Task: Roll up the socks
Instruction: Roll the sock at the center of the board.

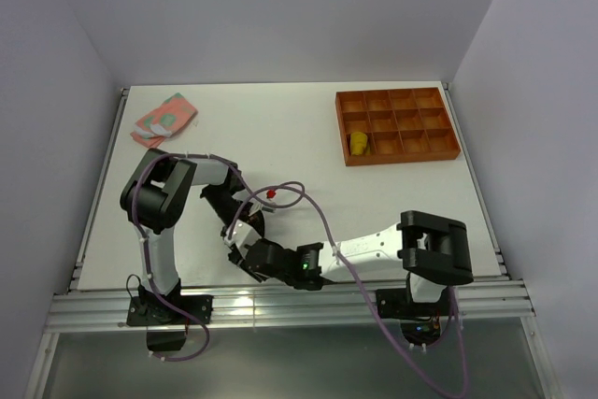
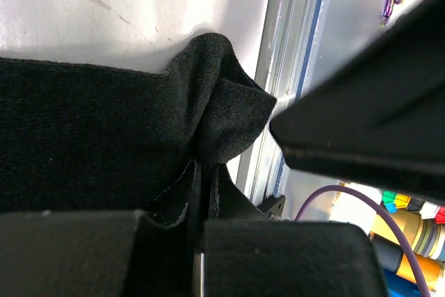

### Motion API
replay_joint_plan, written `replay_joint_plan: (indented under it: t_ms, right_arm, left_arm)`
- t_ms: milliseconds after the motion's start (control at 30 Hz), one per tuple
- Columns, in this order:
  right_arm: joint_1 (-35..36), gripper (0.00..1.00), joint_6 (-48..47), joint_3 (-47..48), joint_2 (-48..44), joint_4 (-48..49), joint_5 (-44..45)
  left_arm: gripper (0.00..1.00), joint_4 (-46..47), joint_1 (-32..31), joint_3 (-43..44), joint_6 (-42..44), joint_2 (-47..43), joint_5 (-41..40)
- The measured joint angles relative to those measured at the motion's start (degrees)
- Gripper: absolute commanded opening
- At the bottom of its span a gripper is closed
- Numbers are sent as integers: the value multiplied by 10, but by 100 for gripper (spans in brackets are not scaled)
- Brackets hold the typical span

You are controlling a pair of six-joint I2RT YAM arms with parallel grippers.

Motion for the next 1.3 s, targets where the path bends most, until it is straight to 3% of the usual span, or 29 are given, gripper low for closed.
replay_joint_plan:
  t_ms: [500,600,733,800,1000,1300]
  right_arm:
    - [14,49,-18,43,76,-14,3]
    - [14,42,-19,43,76,-15,8]
    - [14,7,-18,43,76,-15,7]
    - [14,1,-14,43,76,-15,7]
    - [8,0,0,37,76,-5,13]
    - [4,0,19,31,76,4,-4]
  left_arm:
    - [0,-3,2,0,8,0,0]
    - [0,-5,3,0,9,1,0]
    - [6,-5,4,0,8,1,0]
    - [14,-4,5,1,5,1,0]
    - [25,2,25,23,-9,-12,5]
    - [28,45,105,81,-50,-52,48]
